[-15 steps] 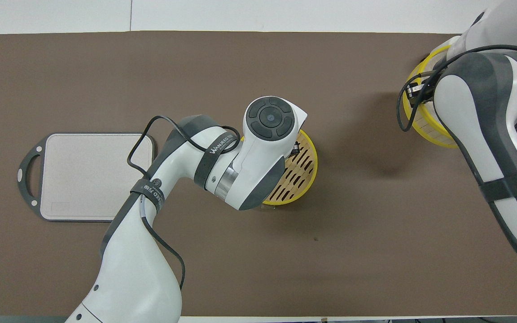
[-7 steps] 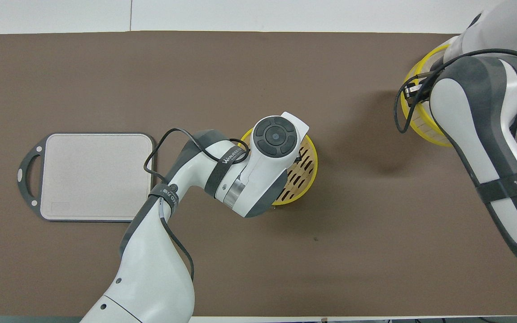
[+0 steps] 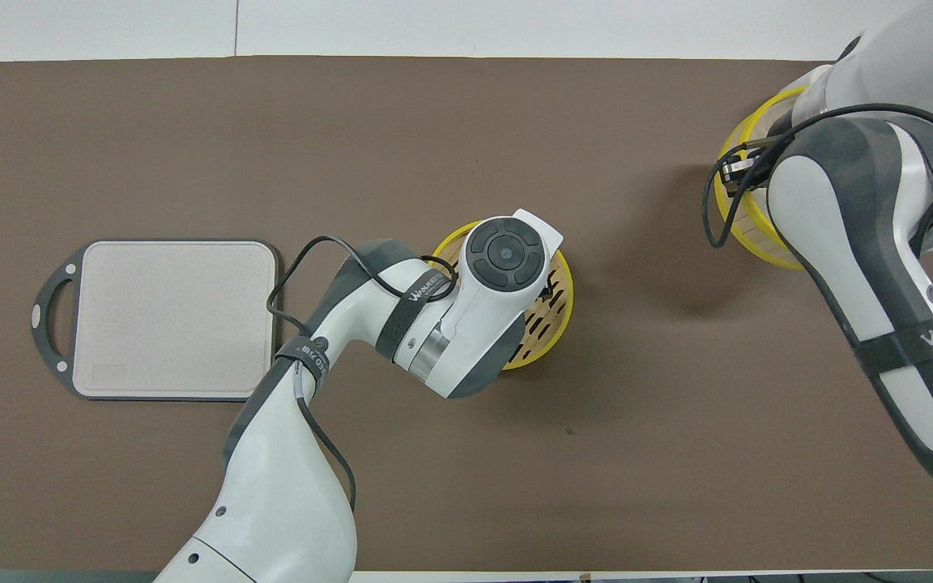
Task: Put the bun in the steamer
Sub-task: 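Carry the white bun with the left gripper over the open steamer, then release the bun into the steamer while the right gripper brings the lid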
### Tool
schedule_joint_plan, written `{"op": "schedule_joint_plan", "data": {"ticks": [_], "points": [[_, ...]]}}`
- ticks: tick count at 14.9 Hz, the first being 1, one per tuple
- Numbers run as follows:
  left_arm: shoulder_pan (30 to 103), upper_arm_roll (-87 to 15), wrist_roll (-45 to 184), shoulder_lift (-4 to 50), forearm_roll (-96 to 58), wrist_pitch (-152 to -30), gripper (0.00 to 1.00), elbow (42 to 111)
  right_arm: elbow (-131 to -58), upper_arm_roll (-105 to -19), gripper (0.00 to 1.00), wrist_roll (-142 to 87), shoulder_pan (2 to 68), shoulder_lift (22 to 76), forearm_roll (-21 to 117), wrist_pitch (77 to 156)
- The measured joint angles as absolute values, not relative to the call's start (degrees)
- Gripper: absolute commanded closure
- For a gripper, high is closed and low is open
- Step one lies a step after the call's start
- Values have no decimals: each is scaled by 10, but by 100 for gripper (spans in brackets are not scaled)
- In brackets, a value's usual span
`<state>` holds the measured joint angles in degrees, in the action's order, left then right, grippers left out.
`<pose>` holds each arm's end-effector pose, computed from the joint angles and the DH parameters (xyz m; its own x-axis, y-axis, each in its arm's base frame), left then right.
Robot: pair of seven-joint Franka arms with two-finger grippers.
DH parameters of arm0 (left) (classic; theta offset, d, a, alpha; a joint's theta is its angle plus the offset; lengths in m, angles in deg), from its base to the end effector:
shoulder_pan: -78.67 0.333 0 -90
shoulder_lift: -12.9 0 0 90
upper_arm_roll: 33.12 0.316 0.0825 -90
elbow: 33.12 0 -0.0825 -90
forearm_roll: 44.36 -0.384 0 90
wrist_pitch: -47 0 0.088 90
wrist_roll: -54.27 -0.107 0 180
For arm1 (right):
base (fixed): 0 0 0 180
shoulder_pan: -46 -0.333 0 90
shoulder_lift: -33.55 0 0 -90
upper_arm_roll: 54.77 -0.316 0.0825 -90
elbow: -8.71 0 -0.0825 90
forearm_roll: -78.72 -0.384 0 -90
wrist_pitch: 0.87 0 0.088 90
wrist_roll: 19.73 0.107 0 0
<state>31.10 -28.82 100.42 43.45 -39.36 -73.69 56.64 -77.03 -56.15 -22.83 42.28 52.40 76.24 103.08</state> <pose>0.4972 -0.4837 0.3351 0.9963 0.0835 -0.0214 0.0842 -0.9960 0.0315 0.6566 0.0602 0.4807 0.9913 0.1310 -0.0087 0.1304 -0.9902 -0.0502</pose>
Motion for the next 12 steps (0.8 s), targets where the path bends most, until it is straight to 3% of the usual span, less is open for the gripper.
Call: {"op": "schedule_joint_plan", "data": {"ticks": [5,12], "points": [[331,-262,1011,386,-394,-677,0,536,-779,-564,100,-172,394,517,762,1037],[493,-256,966,273,-394,-595,0,538,-782,-567,100,-4,305,514,761,1048]]}}
